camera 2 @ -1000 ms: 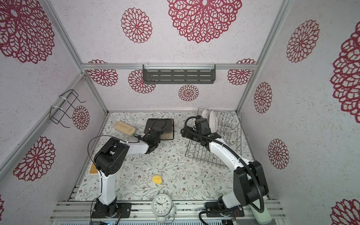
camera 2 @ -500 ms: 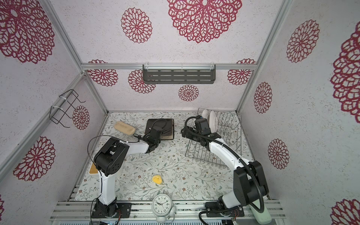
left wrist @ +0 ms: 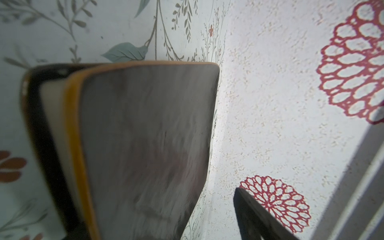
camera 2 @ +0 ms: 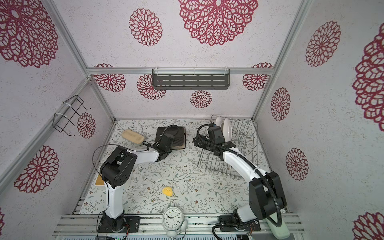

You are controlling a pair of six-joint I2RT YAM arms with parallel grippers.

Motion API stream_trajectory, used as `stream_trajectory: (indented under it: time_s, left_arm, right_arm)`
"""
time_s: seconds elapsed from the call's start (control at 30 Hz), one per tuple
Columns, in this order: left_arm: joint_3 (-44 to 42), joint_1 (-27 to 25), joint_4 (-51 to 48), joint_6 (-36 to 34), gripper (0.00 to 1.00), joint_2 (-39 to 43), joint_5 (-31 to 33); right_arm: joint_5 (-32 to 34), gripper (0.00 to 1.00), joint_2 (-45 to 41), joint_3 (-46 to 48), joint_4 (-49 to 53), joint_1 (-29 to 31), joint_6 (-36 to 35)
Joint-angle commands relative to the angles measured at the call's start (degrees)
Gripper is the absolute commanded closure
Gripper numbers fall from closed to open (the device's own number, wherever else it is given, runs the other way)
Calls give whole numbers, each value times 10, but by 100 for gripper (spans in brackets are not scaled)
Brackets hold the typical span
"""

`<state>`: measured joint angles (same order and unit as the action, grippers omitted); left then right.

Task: Unload the plates from the dish rack
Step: 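Lower the dark plate onto the flowered plate with the left gripper, then lay the dark plate flat on the flowered plate with the left gripper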

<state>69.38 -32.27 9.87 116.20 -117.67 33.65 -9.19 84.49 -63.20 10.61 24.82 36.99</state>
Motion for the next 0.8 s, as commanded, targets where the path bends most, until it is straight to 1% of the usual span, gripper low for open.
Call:
stream_trajectory:
  time_s: [0.0, 0.2, 0.57, 0.63, 0.77]
  left_arm:
    - [15, -4, -13, -1, 13, 38, 5]
    - [14, -10, -48, 5, 10, 46, 8]
    - [9, -19, -64, 14, 6, 46, 4]
    - [5, -21, -64, 17, 6, 68, 3]
    - [0, -29, -73, 17, 5, 78, 9]
  right_arm:
    - [13, 14, -16, -17, -9, 3, -11]
    - [15, 14, -19, -10, -14, 2, -11]
    - [24, 14, -47, 19, -16, 2, -10]
    - [27, 13, -52, 24, -15, 2, -11]
    - [41, 13, -62, 30, -6, 2, -15]
